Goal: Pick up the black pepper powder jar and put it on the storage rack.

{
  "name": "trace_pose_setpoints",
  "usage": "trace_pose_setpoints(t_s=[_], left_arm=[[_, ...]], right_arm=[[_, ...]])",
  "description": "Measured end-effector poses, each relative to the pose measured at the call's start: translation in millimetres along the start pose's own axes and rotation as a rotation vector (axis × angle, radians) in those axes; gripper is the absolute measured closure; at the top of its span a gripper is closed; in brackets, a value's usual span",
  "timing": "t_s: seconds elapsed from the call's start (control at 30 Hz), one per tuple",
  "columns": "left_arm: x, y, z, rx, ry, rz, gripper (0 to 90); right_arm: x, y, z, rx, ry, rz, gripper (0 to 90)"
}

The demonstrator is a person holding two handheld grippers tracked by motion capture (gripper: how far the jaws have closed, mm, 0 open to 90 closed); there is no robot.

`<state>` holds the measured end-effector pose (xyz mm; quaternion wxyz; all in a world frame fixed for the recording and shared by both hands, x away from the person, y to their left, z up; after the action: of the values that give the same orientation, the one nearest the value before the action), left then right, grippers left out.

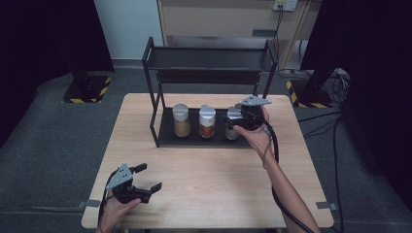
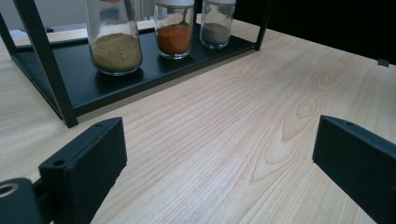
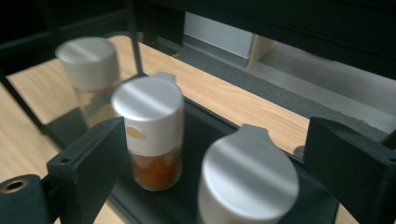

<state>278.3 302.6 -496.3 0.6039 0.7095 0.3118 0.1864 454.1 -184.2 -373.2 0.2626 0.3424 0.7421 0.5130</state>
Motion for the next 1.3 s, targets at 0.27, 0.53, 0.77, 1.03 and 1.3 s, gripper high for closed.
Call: trace_pose_setpoints(t_s=[0.27, 0.53, 0.77, 1.03, 1.3], left_arm=[[-0.3, -0.2, 0.6, 0.004, 0.001, -0.001, 2.2], [0.0, -0.7, 0.5, 0.008, 0.0, 0.004, 2.2], [-1.0, -0.5, -0.1, 0.009, -0.005, 0.008, 2.2], [-1.2, -0.4, 0.6, 0.013, -0.006, 0.011, 2.2], [-1.5, -0.3, 0.4, 0.012, -0.005, 0.011, 2.2]], right_arm=[[9.1, 2.9, -23.7, -0.056, 0.049, -0.026, 7.2], [16.6, 1.1, -43.0, -0.086, 0.081, -0.049, 7.0], [21.1, -0.7, -59.6, -0.113, 0.099, -0.032, 6.8], [22.1, -3.2, -76.0, -0.126, 0.134, -0.018, 6.6], [26.3, -12.0, -95.4, -0.13, 0.155, -0.021, 6.6]])
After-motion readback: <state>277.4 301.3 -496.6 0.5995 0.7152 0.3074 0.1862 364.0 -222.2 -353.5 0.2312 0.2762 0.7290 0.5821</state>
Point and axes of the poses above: each handheld gripper's, and its own axes: z roughly forward along the jaws, y roughly out of its top, x roughly to its left, the point moved 8 cm from there along z, roughly forward along the jaws, and after that the axes turned 6 degrees about -x, right-handed, at the moved point
